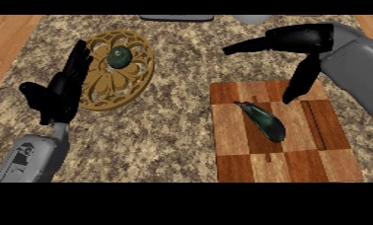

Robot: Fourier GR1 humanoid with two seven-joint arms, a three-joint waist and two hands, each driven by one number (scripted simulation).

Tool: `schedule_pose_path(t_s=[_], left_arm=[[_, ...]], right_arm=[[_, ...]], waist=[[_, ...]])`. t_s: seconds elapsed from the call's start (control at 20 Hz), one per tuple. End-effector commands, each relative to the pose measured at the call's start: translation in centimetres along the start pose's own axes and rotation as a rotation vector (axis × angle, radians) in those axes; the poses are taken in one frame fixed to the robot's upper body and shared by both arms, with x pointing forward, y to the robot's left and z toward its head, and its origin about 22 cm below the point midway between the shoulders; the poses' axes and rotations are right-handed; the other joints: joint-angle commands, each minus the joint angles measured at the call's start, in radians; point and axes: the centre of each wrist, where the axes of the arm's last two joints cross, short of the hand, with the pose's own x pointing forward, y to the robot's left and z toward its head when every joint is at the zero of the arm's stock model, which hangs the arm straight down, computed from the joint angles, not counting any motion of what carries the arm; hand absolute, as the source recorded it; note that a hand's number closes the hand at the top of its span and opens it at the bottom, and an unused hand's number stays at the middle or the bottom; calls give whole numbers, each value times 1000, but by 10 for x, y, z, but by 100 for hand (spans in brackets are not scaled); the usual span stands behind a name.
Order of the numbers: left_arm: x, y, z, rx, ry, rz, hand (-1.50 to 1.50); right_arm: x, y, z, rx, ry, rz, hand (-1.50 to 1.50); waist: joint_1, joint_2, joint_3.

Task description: Pick the eggplant from the cutting board and place it in the pan

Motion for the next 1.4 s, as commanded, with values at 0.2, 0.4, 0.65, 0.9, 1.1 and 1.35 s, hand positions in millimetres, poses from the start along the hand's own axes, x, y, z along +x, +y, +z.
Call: schedule_pose_path(t_s=[0.2, 0.4, 0.65, 0.9, 1.1, 1.35], left_arm=[[3, 16, 6, 7, 9, -5, 0], [-7, 9, 3, -2, 6, 3, 0], [-7, 5, 10, -8, 15, 12, 0], [-4, -6, 1, -13, -3, 4, 0], [-2, 3, 3, 13, 1, -9, 0], [-9, 4, -1, 19, 8, 6, 0]], right_arm=[[-15, -3, 1, 121, -20, -30, -150], [-32, 20, -14, 178, 20, -24, -150], [-43, 23, -10, 220, 16, -36, -150], [-46, 43, -48, 276, -16, 3, -150], [-47, 46, -38, 311, -22, 38, -150], [-52, 54, -63, 347, 29, 131, -150]], waist=[[-8, -5, 0], [-8, -2, 0], [2, -1, 0], [7, 5, 0], [-12, -4, 0], [0, 2, 0]])
